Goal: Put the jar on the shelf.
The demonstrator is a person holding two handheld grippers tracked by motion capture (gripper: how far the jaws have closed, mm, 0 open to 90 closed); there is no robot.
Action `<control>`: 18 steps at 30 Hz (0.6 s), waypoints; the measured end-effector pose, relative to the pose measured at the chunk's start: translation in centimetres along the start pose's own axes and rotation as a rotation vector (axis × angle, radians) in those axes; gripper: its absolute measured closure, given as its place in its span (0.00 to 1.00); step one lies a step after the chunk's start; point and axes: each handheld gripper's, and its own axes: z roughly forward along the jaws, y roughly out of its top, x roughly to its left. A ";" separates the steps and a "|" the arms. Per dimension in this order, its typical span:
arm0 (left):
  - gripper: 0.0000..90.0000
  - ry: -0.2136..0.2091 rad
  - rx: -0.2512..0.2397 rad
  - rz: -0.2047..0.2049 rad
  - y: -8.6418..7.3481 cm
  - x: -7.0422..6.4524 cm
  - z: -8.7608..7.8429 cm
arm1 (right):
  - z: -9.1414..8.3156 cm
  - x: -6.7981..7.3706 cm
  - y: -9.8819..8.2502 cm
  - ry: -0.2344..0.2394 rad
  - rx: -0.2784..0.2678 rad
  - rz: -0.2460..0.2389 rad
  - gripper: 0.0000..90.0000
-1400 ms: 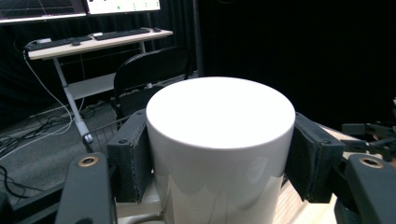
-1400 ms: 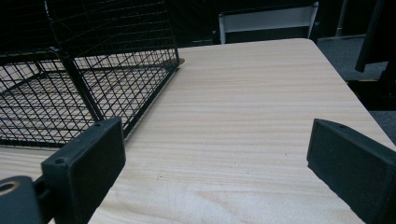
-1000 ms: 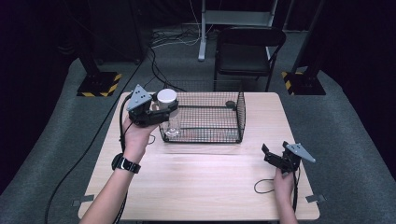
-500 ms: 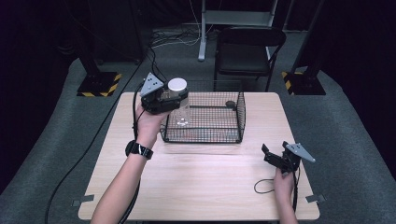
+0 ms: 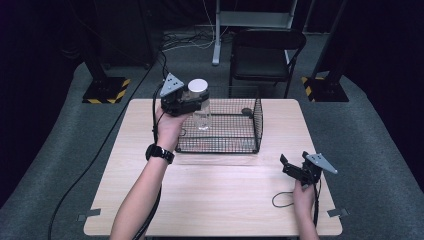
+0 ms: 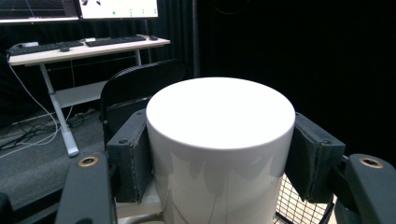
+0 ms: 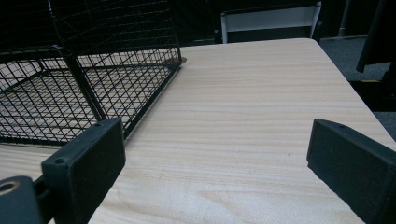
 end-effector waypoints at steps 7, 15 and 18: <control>0.36 -0.007 0.002 0.005 0.0 -0.5 0.5 | 0.0 0.0 0.0 0.001 0.000 -0.002 0.04; 0.36 -0.003 0.004 -0.011 -0.8 -0.4 0.9 | 0.0 0.0 0.0 0.001 0.000 -0.002 0.04; 0.36 -0.002 0.007 -0.017 -1.3 -0.4 1.1 | 0.0 0.0 0.0 0.001 0.000 -0.002 0.04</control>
